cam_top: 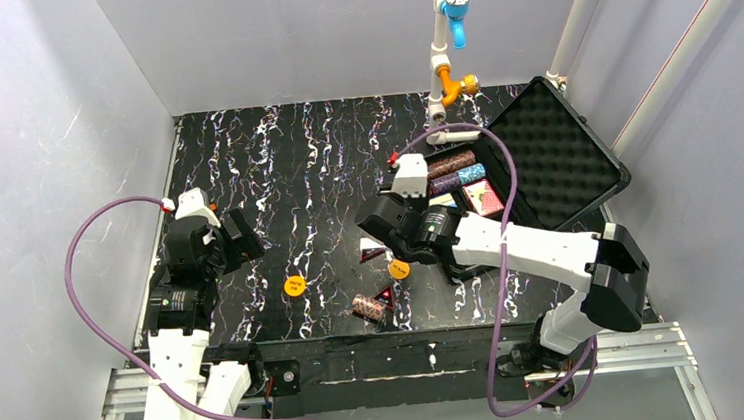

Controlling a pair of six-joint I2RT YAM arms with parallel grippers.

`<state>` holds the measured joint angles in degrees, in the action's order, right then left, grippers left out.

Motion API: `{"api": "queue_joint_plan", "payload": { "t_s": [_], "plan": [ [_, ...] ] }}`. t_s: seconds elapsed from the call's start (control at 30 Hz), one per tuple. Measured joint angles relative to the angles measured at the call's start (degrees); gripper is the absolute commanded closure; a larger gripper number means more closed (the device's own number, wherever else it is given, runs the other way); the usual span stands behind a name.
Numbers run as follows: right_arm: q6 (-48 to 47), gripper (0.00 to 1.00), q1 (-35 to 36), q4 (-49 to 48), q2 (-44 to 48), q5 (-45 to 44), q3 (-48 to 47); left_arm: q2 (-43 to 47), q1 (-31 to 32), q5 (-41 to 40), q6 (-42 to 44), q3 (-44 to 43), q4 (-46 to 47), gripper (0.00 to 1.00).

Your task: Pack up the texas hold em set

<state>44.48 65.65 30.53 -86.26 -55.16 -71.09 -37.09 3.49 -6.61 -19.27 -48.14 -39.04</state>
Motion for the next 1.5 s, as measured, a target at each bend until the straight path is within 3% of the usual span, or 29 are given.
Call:
{"api": "queue_joint_plan", "payload": {
  "t_s": [0.27, 0.43, 0.97, 1.2, 1.5],
  "plan": [
    [25.99, 0.99, -1.33, 19.26, 0.0, -5.66, -4.2, -0.39, 0.0, 0.02, 0.0, 0.0, 0.0, 0.01],
    [32.38, 0.99, -10.03, 24.35, 0.22, -1.56, -4.81, -0.37, 0.0, 0.02, 0.0, 0.0, 0.02, 0.01],
    [36.4, 0.99, -33.14, 31.19, 6.4, 7.42, -0.41, -0.37, 0.0, 0.02, 0.0, 0.0, 0.0, 0.01],
    [35.4, 0.99, -43.67, 30.53, 5.82, 16.34, 1.91, -0.78, 0.0, 0.07, 0.0, 0.0, 0.02, 0.01],
    [34.6, 0.99, -47.19, 28.22, -0.68, 27.57, 2.89, -0.89, 0.0, 0.04, 0.0, 0.0, 0.02, 0.01]
  ]
}}
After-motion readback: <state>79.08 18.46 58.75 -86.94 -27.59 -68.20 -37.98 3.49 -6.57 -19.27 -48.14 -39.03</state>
